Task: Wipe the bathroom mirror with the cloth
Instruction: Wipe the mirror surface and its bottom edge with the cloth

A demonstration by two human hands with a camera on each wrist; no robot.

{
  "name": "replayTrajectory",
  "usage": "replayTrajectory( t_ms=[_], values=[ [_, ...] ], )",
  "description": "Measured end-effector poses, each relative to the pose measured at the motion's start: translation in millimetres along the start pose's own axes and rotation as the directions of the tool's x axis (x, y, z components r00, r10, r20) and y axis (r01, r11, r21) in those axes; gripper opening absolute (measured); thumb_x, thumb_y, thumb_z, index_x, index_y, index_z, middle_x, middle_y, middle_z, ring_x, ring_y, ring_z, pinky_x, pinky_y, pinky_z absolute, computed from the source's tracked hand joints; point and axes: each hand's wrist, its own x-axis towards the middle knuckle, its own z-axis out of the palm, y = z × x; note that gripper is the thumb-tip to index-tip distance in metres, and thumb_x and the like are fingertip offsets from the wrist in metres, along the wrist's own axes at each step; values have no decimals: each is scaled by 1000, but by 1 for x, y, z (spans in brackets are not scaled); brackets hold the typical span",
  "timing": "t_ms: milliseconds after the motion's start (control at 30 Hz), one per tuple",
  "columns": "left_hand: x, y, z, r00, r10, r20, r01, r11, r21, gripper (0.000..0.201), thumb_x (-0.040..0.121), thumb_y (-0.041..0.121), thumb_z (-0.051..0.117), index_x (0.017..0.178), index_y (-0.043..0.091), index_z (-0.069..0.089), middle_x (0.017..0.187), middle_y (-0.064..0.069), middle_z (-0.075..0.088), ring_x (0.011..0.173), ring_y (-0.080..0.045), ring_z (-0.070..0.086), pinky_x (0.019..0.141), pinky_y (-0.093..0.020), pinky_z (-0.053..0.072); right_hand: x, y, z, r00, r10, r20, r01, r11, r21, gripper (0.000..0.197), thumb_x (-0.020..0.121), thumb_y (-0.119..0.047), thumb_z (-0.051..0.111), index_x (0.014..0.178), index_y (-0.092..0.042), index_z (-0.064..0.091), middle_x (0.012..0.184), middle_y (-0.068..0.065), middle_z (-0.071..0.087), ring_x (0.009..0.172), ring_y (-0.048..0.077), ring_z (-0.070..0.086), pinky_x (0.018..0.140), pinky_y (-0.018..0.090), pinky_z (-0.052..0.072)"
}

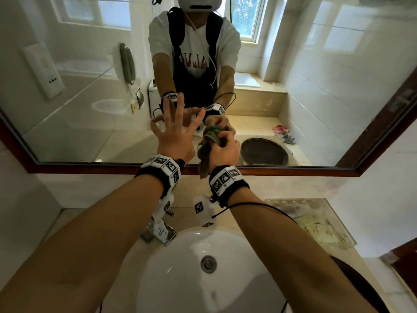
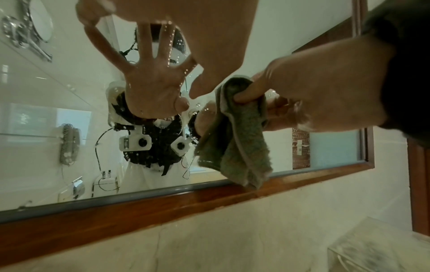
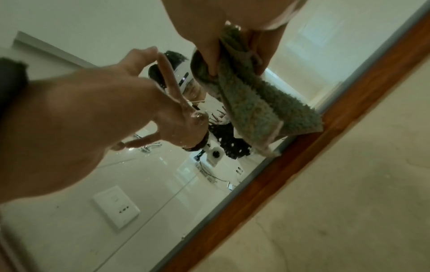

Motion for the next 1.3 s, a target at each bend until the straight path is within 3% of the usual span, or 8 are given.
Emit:
replayTrajectory(
  t_ms=[167, 233, 367, 500, 800, 933, 1100, 1300],
  values=[
    [-1, -1, 2, 1000, 12, -27, -11, 1000, 11, 106, 75, 30, 71, 149, 47, -2, 158, -11, -23, 142, -44, -18, 100, -76, 22, 29, 7, -40, 990, 71, -124, -51, 986, 159, 22, 86, -14, 64, 92, -34, 61, 111, 4, 54, 93, 17, 58, 83, 26, 50],
    [-1, 1, 2, 999, 2, -46, -2, 1000, -7, 103, 76, 33, 72, 149, 46, 1, 159, -11, -21, 142, -44, -16, 100, -77, 22, 46, 11, -61, 974, 129, -184, -88, 972, 219, 26, 81, -15, 67, 86, -40, 58, 111, 5, 60, 98, 21, 63, 87, 34, 55],
    [2, 8, 6, 997, -32, -76, 29, 999, -41, 96, 78, 41, 71, 150, 46, 7, 160, -13, -16, 143, -45, -14, 98, -79, 21, 74, 22, -100, 933, 231, -277, -144, 942, 302, 23, 81, -13, 65, 84, -34, 56, 102, 2, 67, 92, 20, 66, 75, 27, 56],
    [3, 12, 9, 997, -62, -55, 59, 997, -46, 93, 80, 44, 69, 149, 45, 7, 158, -12, -19, 142, -47, -15, 98, -80, 18, 81, 28, -118, 922, 267, -281, -179, 937, 301, 24, 80, -15, 58, 83, -38, 52, 98, 4, 67, 91, 24, 66, 84, 40, 58],
    [0, 16, 10, 988, -106, -110, 102, 994, -35, 109, 66, 13, 76, 149, 44, 13, 160, -16, -11, 144, -46, -9, 97, -77, 24, 90, 68, -102, 943, 222, -247, -170, 962, 215, 26, 70, -19, 55, 93, -31, 55, 109, 5, 61, 91, 25, 63, 86, 41, 56],
    [1, 16, 5, 991, -114, -65, 114, 993, 3, 110, 66, 18, 78, 148, 46, 11, 159, -16, -12, 143, -46, -10, 98, -77, 24, 97, 89, -88, 950, 217, -225, -170, 963, 210, 28, 64, -21, 55, 89, -36, 54, 110, 8, 57, 89, 27, 63, 82, 43, 58],
    [0, 7, 1, 992, -102, -68, 103, 995, 8, 106, 68, 15, 74, 148, 47, 12, 159, -16, -12, 144, -43, -11, 101, -77, 18, 55, 60, -74, 935, 275, -226, -230, 951, 209, 27, 76, 2, 48, 93, -17, 55, 115, 11, 45, 91, 31, 54, 82, 34, 52],
    [-9, -35, 1, 990, -91, -104, 95, 995, 39, 108, 69, 21, 76, 149, 46, 8, 159, -21, -7, 144, -46, -8, 100, -79, 16, 18, 60, -20, 931, 334, -146, -314, 939, 141, 22, 76, -6, 52, 85, -26, 51, 111, 6, 44, 94, 33, 54, 91, 42, 51]
  ],
)
